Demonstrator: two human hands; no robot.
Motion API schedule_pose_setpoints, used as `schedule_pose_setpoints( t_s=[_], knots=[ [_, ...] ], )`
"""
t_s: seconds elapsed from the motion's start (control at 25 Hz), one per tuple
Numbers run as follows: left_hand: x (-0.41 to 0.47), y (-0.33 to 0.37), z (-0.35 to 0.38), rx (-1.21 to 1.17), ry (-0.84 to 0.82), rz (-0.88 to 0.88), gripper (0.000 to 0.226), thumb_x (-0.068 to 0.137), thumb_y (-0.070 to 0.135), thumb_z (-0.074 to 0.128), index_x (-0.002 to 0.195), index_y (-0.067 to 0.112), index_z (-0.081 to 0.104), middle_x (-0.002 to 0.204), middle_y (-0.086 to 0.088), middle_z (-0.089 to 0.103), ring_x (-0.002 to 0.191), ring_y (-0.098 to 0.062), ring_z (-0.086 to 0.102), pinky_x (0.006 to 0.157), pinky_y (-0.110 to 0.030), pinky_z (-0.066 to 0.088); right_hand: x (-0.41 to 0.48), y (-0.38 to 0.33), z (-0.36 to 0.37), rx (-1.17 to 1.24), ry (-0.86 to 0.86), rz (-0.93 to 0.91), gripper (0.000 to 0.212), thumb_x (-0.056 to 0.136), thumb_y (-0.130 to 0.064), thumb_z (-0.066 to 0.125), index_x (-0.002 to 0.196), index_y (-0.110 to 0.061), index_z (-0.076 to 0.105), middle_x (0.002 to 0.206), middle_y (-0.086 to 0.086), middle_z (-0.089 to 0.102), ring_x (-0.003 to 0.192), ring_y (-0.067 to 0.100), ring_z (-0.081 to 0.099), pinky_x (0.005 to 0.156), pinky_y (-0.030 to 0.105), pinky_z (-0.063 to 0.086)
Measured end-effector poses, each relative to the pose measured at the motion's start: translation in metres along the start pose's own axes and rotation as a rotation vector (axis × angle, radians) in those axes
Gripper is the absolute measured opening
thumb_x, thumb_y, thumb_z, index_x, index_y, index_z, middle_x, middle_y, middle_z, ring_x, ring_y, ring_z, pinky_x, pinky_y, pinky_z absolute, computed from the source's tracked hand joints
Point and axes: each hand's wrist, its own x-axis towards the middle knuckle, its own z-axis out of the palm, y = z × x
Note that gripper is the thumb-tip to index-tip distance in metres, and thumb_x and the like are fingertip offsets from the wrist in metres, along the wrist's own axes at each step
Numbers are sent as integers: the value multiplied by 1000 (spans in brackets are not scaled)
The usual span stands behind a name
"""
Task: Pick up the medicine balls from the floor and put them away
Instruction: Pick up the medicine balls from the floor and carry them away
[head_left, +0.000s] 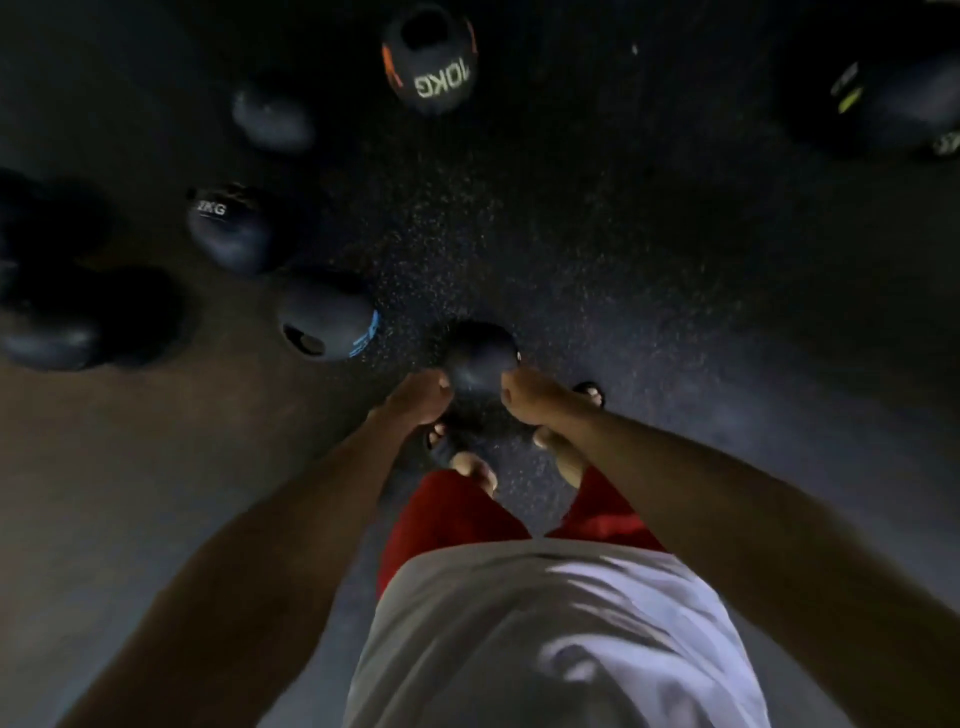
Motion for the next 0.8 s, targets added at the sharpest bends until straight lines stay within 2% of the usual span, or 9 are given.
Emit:
schedule_pose_setpoints(
  t_s=[0.16, 0.24, 0.32, 0.44, 0.52, 0.64, 0.8],
  knots=[
    [34, 1, -6, 123, -143, 64, 32, 104, 23, 49, 121, 1, 63, 124, -19, 64, 117, -33, 60, 95, -40, 47, 33, 1, 37, 172, 17, 149, 28, 100, -27, 43, 114, -10, 59, 115, 18, 64, 104, 39, 62, 89, 46, 52],
    [64, 5, 3, 130, -172, 79, 31, 104, 23, 48, 125, 5, 60, 127, -17, 62, 117, -31, 59, 96, -39, 47, 59, 10, 54, 236, 22, 216, 27, 97, -28, 44, 112, -13, 61, 113, 17, 65, 102, 39, 63, 91, 50, 53],
    [101, 1, 23, 132, -185, 84, 29, 103, 23, 49, 125, 7, 59, 126, -16, 63, 116, -31, 60, 96, -38, 48, 92, 24, 75, 275, 27, 250, 29, 100, -27, 42, 118, -11, 58, 120, 19, 63, 108, 40, 60, 93, 48, 51],
    [164, -20, 61, 119, -198, 31, 28, 103, 23, 49, 126, 10, 59, 126, -14, 63, 115, -29, 61, 95, -39, 49, 150, 48, 114, 328, 30, 291, 34, 103, -24, 39, 132, -9, 47, 134, 21, 54, 122, 40, 54, 86, 40, 42],
    [206, -39, 86, 73, -217, -46, 30, 104, 22, 49, 129, 9, 56, 127, -14, 62, 115, -29, 62, 96, -40, 52, 187, 64, 142, 349, 52, 309, 40, 102, -24, 40, 139, -12, 41, 137, 21, 51, 125, 39, 50, 84, 41, 38],
    [275, -74, 125, -11, -194, -164, 33, 103, 22, 49, 134, 9, 53, 128, -15, 61, 114, -32, 62, 98, -46, 53, 246, 80, 186, 423, 67, 352, 56, 100, -28, 45, 151, -17, 23, 146, 24, 36, 134, 42, 39, 100, 50, 40],
    [342, -108, 166, -93, -170, -253, 36, 101, 25, 49, 134, 10, 50, 129, -18, 61, 114, -36, 63, 96, -50, 55, 308, 90, 223, 505, -20, 449, 91, 98, -44, 55, 158, -28, -11, 165, 23, 0, 151, 42, 12, 115, 60, 27]
  ],
)
